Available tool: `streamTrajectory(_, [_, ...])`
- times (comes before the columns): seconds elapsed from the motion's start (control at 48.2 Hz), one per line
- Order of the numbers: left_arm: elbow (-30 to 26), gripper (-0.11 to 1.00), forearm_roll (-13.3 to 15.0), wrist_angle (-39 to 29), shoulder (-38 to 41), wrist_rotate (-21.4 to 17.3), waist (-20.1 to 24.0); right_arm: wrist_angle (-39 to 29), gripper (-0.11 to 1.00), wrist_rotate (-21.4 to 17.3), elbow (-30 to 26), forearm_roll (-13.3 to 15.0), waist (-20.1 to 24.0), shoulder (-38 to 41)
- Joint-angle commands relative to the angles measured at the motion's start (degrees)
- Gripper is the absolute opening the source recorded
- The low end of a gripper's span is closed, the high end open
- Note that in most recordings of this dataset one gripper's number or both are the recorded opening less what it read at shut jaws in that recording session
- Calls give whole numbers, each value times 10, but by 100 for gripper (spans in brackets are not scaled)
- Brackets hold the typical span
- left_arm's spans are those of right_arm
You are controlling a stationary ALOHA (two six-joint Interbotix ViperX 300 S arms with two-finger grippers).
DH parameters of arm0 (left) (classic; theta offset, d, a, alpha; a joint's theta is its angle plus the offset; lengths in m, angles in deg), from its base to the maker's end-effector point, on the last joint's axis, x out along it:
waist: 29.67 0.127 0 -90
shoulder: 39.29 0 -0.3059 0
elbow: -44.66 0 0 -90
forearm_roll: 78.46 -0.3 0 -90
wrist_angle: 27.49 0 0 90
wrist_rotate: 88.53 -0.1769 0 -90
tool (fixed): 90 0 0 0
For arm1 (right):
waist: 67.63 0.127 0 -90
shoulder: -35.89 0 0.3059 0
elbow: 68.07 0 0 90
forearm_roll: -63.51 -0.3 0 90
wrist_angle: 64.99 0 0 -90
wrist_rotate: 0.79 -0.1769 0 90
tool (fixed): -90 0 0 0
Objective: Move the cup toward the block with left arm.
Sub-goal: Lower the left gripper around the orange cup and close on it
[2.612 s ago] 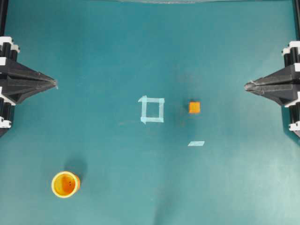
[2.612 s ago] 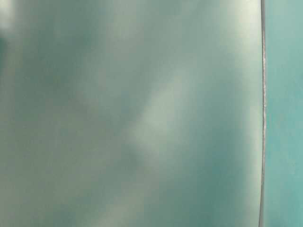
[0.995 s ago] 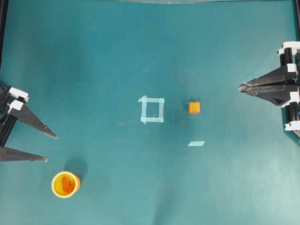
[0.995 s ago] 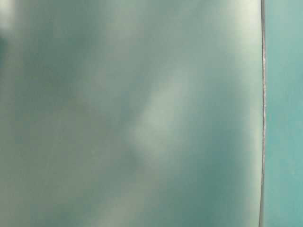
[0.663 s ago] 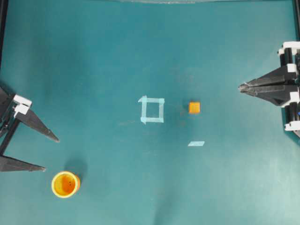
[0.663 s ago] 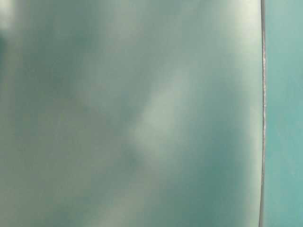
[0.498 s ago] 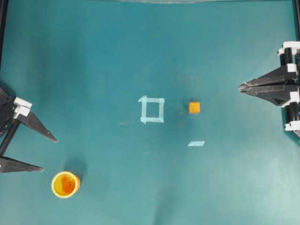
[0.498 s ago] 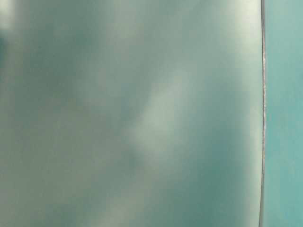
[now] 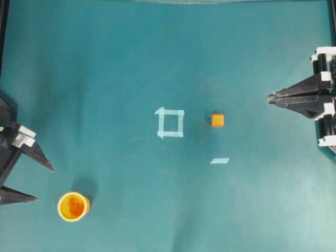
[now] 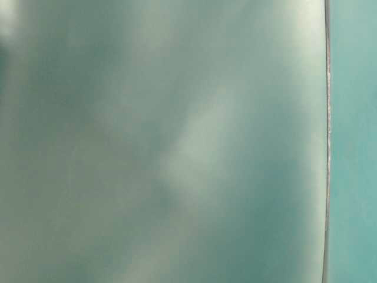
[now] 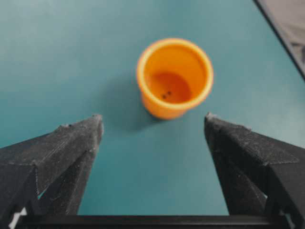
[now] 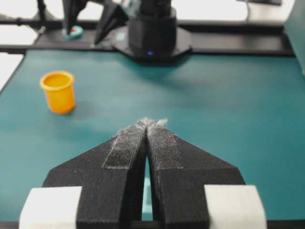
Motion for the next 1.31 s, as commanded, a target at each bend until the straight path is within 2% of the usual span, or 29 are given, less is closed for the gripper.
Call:
streamTrajectory(0.0, [-4, 83, -1, 21, 37, 33, -3, 4, 0, -2, -14, 0, 0, 3])
streamTrajectory(0.062, [-4, 84, -1, 41, 70, 61, -3, 5, 0, -2, -14, 0, 0, 3])
streamTrajectory(0.124, [-4, 86, -2, 62, 100, 73, -5, 6, 0, -2, -15, 0, 0, 4])
streamTrajectory(0.29, [-10, 88, -3, 112, 163, 73, -23, 7, 0, -4, -16, 0, 0, 4])
streamTrajectory(0.539, [-10, 88, -3, 124, 178, 82, -54, 7, 0, -5, -18, 0, 0, 4])
streamTrajectory(0.767, [-8, 88, -3, 175, 201, 87, -56, 18, 0, -5, -18, 0, 0, 4])
streamTrajectory(1.036, [-16, 89, -3, 184, 238, 122, -55, 20, 0, -5, -18, 0, 0, 4])
streamTrajectory(1.161, [-16, 89, -3, 192, 250, 126, -56, 19, 0, -5, -18, 0, 0, 4])
streamTrajectory(1.285, [-16, 89, -3, 232, 269, 126, -55, 20, 0, -5, -18, 0, 0, 4])
